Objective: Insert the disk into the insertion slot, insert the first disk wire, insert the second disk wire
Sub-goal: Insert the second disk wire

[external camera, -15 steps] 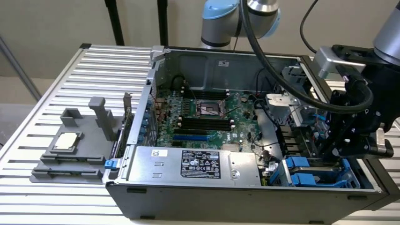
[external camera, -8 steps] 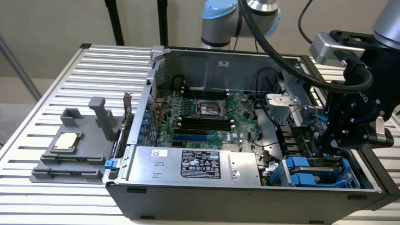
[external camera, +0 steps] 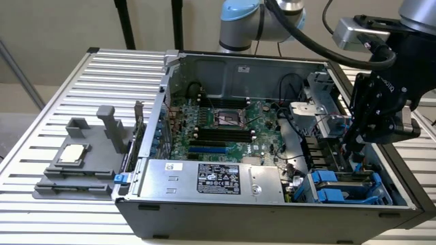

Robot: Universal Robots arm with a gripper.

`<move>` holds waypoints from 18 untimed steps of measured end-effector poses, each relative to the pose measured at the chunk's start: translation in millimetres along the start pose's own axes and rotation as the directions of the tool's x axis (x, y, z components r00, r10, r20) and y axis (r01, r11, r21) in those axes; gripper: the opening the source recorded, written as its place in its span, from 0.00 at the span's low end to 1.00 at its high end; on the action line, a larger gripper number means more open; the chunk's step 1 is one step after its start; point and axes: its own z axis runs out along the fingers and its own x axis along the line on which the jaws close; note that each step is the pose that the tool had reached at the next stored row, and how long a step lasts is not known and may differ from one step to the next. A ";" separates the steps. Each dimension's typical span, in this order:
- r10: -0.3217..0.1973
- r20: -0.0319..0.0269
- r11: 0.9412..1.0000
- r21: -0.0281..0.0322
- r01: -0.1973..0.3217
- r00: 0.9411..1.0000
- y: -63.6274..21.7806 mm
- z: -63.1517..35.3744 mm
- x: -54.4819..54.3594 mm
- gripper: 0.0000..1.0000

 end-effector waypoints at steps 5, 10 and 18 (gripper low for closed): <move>0.000 0.000 1.000 0.000 0.000 1.000 -1.4 -1.3 -1.4 0.24; 0.000 0.000 1.000 0.000 0.000 1.000 -6.5 5.5 -3.0 0.24; 0.000 -0.003 1.000 0.000 0.000 1.000 -9.9 7.4 -3.1 0.24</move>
